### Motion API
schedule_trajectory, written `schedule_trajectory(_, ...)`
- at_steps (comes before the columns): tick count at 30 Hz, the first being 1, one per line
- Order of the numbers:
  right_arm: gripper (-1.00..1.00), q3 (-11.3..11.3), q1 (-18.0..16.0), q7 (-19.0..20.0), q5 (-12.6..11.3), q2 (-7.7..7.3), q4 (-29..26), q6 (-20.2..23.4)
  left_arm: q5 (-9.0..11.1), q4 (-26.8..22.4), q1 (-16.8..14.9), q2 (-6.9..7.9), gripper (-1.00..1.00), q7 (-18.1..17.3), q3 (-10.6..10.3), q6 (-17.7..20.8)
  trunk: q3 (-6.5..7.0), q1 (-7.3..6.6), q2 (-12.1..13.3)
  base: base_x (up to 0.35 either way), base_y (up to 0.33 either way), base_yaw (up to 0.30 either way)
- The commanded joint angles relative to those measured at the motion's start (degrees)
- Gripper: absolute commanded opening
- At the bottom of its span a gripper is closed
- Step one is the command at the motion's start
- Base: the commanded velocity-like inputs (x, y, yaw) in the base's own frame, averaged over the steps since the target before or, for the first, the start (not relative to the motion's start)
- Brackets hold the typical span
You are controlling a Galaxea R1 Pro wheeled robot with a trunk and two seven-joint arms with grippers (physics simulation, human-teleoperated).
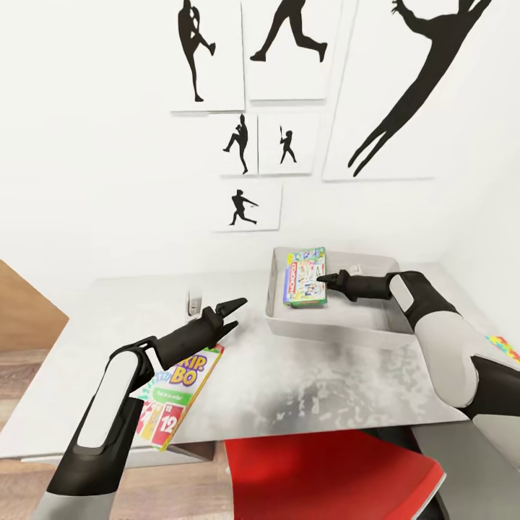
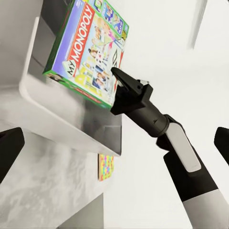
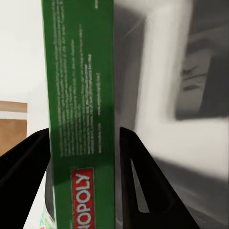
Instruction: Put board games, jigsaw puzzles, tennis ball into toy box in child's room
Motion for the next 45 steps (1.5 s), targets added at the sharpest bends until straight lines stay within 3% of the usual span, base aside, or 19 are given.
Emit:
schedule_trajectory(1,-1.00,-0.19,-0.16,-0.11,-0.29,0.00,0.02,0.22,0.61,-0.05,-0.07,-0.03,1.00,0.58,-0.07,0.17,-0.19,0.03,-0.11,0.000,0.000,0.000)
schedule_trajectory(14,-1.00,-0.18,-2.27,0.12,-0.31,-0.30,0.02,-0.35,0.60,-0.02,-0.21,-0.08,1.00,0.62,-0.50,0.16,-1.40,0.03,-0.11,0.000,0.000,0.000)
schedule_trajectory(45,-1.00,-0.05,-2.91,-0.03,-0.17,-0.28,0.11,0.20,0.66,-0.06,-0.53,-0.19,1.00,0.35,-0.86,0.19,-4.30,0.03,-0.11,0.000,0.000,0.000)
